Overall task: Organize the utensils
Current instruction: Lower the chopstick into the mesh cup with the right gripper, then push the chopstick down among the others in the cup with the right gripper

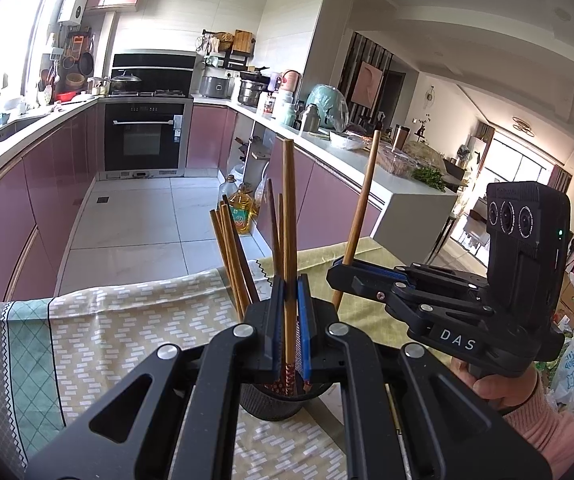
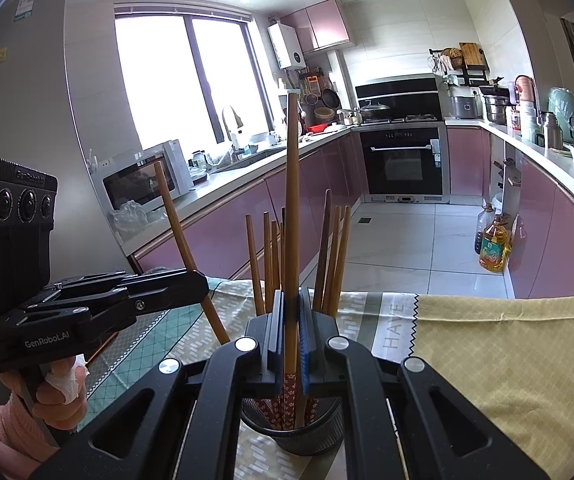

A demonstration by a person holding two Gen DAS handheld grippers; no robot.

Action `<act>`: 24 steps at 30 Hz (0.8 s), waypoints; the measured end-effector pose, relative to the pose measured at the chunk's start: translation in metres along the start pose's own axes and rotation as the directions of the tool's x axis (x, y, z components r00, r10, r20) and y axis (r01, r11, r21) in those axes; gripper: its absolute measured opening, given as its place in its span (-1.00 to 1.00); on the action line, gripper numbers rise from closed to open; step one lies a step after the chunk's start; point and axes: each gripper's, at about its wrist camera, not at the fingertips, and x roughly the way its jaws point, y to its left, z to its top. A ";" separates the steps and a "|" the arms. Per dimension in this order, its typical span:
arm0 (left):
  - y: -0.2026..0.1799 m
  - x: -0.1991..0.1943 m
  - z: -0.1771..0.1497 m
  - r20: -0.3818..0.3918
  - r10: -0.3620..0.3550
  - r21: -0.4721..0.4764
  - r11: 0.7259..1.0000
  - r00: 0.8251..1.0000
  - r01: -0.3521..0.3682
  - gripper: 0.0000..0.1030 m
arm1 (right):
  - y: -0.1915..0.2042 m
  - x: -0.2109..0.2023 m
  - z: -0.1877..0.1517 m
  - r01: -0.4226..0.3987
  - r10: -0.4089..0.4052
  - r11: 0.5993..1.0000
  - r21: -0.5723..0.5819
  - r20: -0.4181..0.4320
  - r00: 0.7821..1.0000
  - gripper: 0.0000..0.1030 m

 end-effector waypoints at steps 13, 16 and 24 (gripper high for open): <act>0.001 0.005 -0.005 -0.027 -0.001 -0.012 1.000 1.000 0.001 -0.86 | 0.000 0.006 -0.005 0.000 0.000 1.000 0.001 -0.027 1.000 -0.89; 0.002 0.006 -0.005 -0.031 -0.001 -0.012 1.000 1.000 0.001 -0.86 | -0.001 0.007 -0.005 0.000 0.000 1.000 0.003 -0.032 0.999 -0.89; 0.000 0.012 -0.009 -0.046 0.004 -0.006 1.000 0.999 -0.004 -0.86 | -0.003 0.012 -0.009 -0.003 0.003 1.000 0.004 -0.049 0.999 -0.89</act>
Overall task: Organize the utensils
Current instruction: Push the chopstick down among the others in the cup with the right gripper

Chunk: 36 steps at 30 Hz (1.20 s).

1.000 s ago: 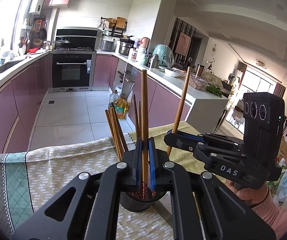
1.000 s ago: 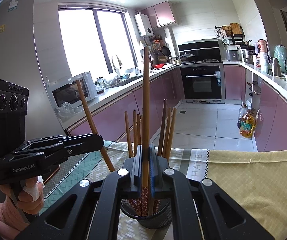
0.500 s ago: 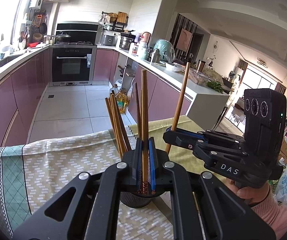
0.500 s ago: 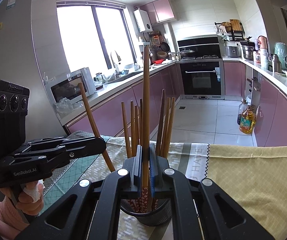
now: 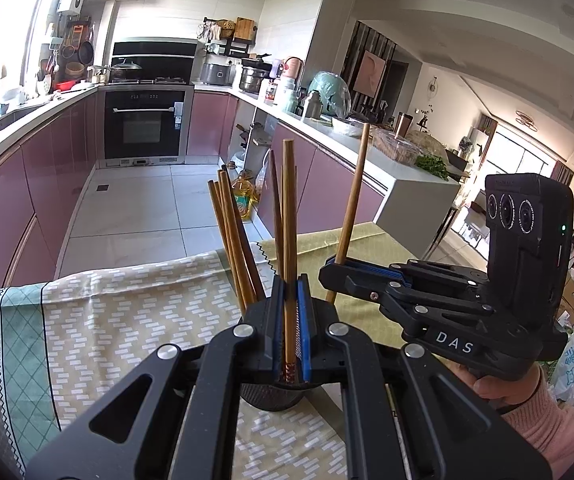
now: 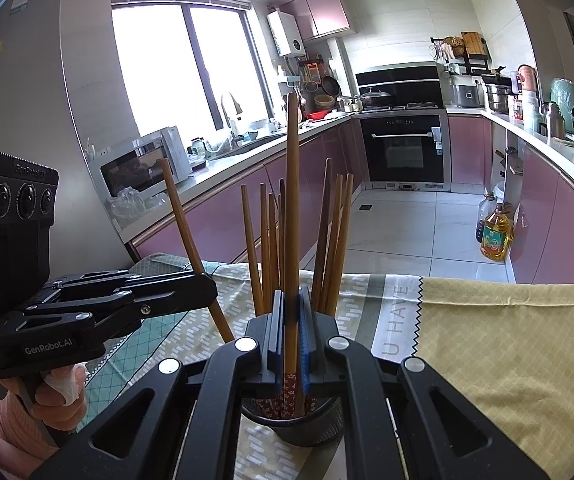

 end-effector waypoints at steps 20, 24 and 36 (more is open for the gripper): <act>-0.004 0.013 -0.004 -0.019 0.014 0.011 1.000 1.000 -0.014 -0.86 | -0.002 0.009 -0.004 -0.001 0.001 1.000 0.004 -0.025 1.000 -0.89; -0.004 0.014 -0.004 -0.019 0.017 0.014 1.000 1.000 -0.017 -0.86 | -0.002 0.009 -0.005 -0.001 0.001 1.000 0.003 -0.027 1.000 -0.89; -0.005 0.019 -0.003 -0.022 0.028 0.015 0.999 0.999 -0.028 -0.85 | -0.002 0.013 -0.007 -0.001 0.001 1.000 0.001 -0.032 0.999 -0.89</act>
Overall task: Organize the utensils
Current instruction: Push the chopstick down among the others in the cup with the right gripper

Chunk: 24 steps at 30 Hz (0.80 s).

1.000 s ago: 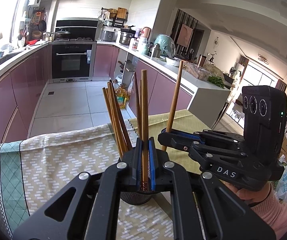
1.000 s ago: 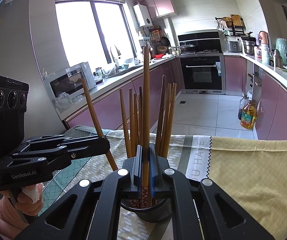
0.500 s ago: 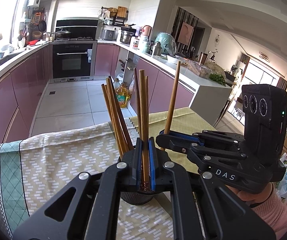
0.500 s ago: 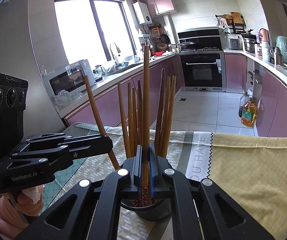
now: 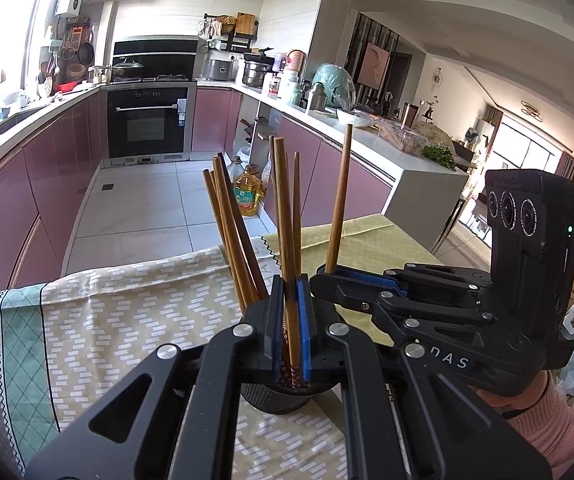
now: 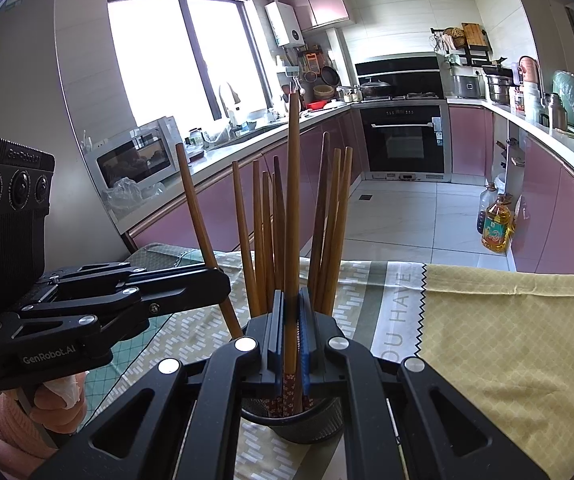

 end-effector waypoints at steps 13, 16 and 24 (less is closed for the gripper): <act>0.012 0.011 0.004 -0.009 0.020 -0.010 1.000 1.000 -0.020 -0.84 | 0.000 0.005 -0.001 0.000 0.000 1.000 -0.003 -0.005 1.000 -0.89; 0.011 0.013 0.003 -0.012 0.027 -0.012 1.000 1.000 -0.028 -0.84 | -0.001 0.006 -0.001 -0.001 0.001 1.000 -0.003 -0.007 1.000 -0.89; 0.016 0.023 0.003 -0.021 0.043 -0.022 0.999 0.999 -0.043 -0.83 | -0.002 0.012 0.001 -0.003 0.003 1.000 -0.003 -0.018 1.000 -0.89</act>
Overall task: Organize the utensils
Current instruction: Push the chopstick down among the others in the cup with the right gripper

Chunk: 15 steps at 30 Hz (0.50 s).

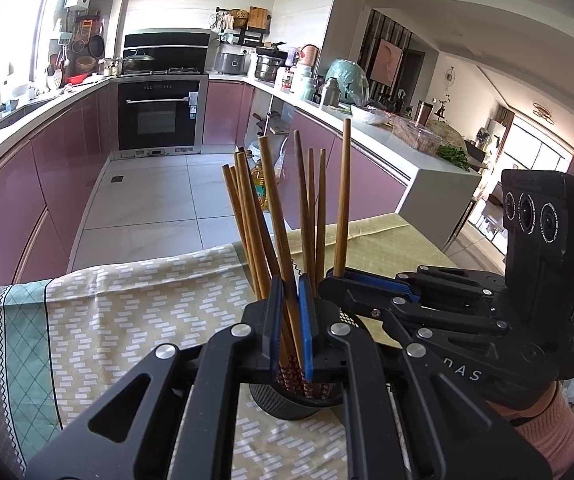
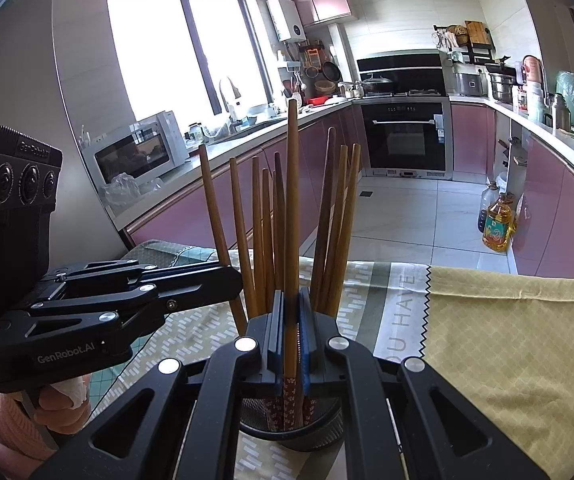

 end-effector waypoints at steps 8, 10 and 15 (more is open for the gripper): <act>0.001 0.009 0.000 -0.008 0.010 -0.003 1.000 1.000 -0.010 -0.82 | -0.001 0.004 0.003 -0.001 0.001 1.000 0.003 -0.008 1.000 -0.89; 0.002 0.009 -0.001 -0.008 0.012 -0.003 1.000 1.000 -0.012 -0.82 | -0.001 0.005 0.004 0.000 0.000 1.000 0.003 -0.010 1.000 -0.89; 0.002 0.011 0.000 -0.013 0.017 -0.008 1.000 1.000 -0.017 -0.82 | 0.000 0.006 0.004 -0.001 0.001 1.000 0.004 -0.014 1.000 -0.89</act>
